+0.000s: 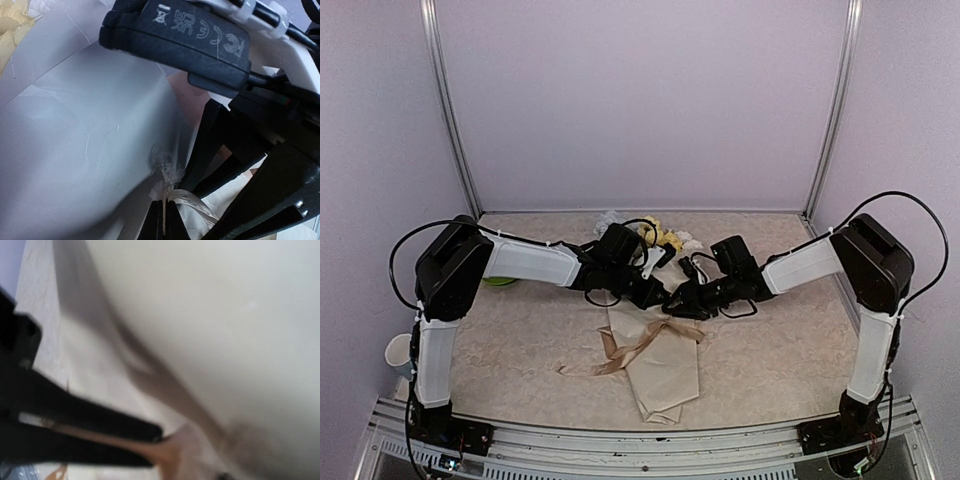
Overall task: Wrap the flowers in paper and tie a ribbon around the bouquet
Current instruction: Pass from the left arm to the right
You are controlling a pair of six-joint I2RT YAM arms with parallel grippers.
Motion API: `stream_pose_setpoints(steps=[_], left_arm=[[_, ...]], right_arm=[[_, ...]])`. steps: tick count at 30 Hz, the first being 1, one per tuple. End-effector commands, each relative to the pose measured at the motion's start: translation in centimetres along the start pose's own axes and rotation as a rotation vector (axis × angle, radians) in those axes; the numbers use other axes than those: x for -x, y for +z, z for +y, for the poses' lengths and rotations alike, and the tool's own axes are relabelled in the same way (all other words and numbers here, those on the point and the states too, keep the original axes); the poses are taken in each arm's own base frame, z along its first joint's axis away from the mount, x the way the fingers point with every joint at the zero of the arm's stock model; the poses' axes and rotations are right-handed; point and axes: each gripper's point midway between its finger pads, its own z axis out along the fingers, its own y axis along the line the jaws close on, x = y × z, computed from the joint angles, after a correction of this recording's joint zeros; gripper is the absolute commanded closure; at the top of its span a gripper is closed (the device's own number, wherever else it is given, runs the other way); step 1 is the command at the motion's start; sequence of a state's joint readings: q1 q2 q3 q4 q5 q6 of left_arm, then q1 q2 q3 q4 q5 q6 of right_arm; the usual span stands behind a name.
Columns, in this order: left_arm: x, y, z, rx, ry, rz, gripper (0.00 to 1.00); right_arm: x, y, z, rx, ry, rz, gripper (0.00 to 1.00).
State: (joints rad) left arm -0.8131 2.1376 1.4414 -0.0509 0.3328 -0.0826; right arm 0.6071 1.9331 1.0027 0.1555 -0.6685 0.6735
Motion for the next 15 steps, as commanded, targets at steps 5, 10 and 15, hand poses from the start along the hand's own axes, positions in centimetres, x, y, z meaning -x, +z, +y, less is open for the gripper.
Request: stream_pose_setpoints(steps=[5,10,15], left_arm=[[0.5,-0.5,0.0,-0.004,-0.001,-0.020,0.84],[4.9,-8.4,-1.5,0.082,0.019,-0.161,0.30],[-1.9,-14.0,0.1,0.276,-0.149,0.043,0.25]], right_arm=[[0.6,1.2,-1.3,-0.051,0.029,-0.018,1.00],[-0.3,1.0,-2.5,-0.077,0.064,-0.011,1.00],[-0.9,1.1,-2.9,-0.076,0.075,-0.001,1.00]])
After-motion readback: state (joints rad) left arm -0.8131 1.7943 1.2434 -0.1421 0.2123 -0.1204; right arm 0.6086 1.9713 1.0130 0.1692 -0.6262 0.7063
